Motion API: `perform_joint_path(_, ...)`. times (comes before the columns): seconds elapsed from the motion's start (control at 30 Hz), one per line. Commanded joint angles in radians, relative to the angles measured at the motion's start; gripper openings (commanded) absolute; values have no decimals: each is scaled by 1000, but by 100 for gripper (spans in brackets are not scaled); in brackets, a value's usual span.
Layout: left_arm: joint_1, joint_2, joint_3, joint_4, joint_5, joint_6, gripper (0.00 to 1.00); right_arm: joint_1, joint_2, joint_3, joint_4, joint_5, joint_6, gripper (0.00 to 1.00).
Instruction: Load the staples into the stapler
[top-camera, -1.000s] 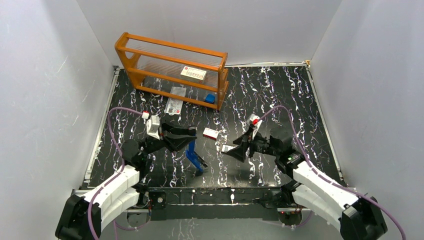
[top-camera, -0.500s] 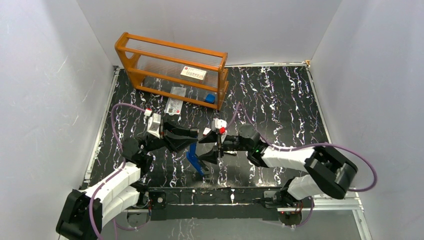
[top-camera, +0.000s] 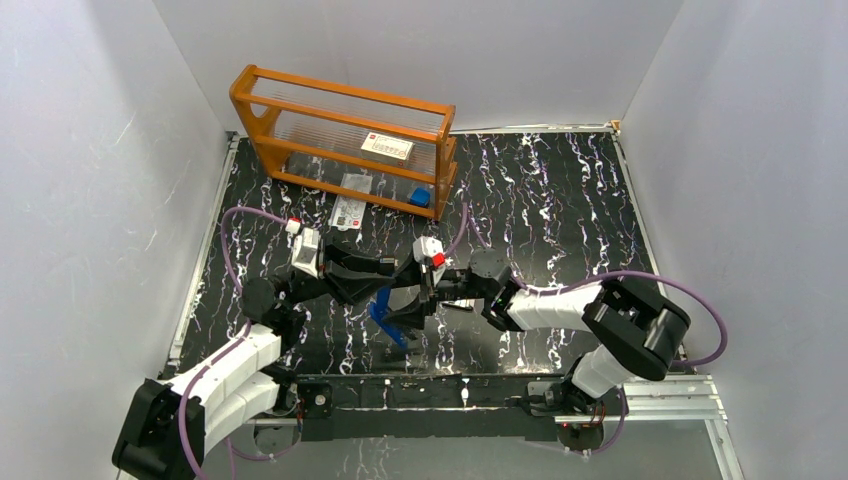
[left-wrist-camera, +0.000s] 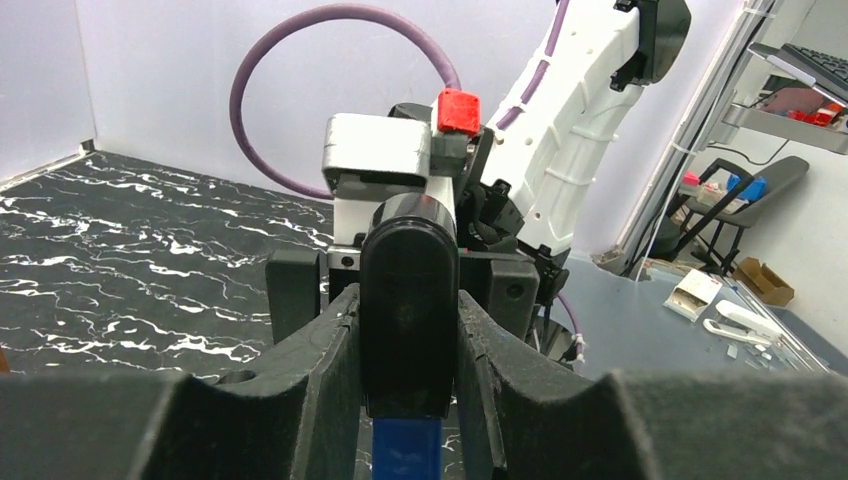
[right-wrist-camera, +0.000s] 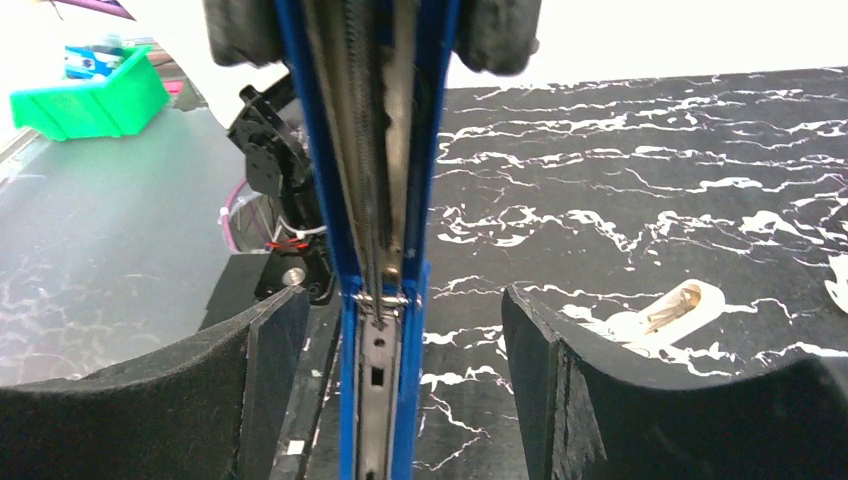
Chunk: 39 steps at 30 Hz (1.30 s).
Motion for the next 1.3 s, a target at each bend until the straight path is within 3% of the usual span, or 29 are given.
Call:
perform_joint_path(0.0, -2, -17, 21, 88, -27, 22, 0, 6, -59, -14, 117, -43, 51, 80)
perform_joint_path(0.23, -2, -4, 31, 94, -36, 21, 0, 22, 4, 39, 63, -11, 49, 80)
perform_joint_path(0.5, -2, -8, 12, 99, -45, 21, 0, 43, 90, 44, 280, 60, 146, 73)
perform_joint_path(0.77, -2, -16, 5, 99, -40, 22, 0, 44, 93, 28, 369, 138, 192, 62)
perform_joint_path(0.87, -2, -16, 3, 99, -41, 21, 0, 45, 81, 32, 335, 148, 194, 55)
perform_joint_path(1.0, -2, -13, 3, 99, -54, 23, 0, 44, 76, 22, 320, 171, 206, 35)
perform_joint_path(1.1, -2, -10, 1, 91, -72, 19, 0, 45, 56, 2, 286, 199, 205, 29)
perform_joint_path(1.13, -2, -8, 0, 81, -80, 18, 1, 45, 47, -1, 266, 209, 204, 28)
perform_joint_path(1.2, -2, -8, -1, 52, -94, 16, 24, 45, 22, -4, 200, 221, 197, 25)
perform_joint_path(1.27, -2, -22, -4, 28, -96, 21, 39, 43, -11, -3, 110, 235, 186, 23)
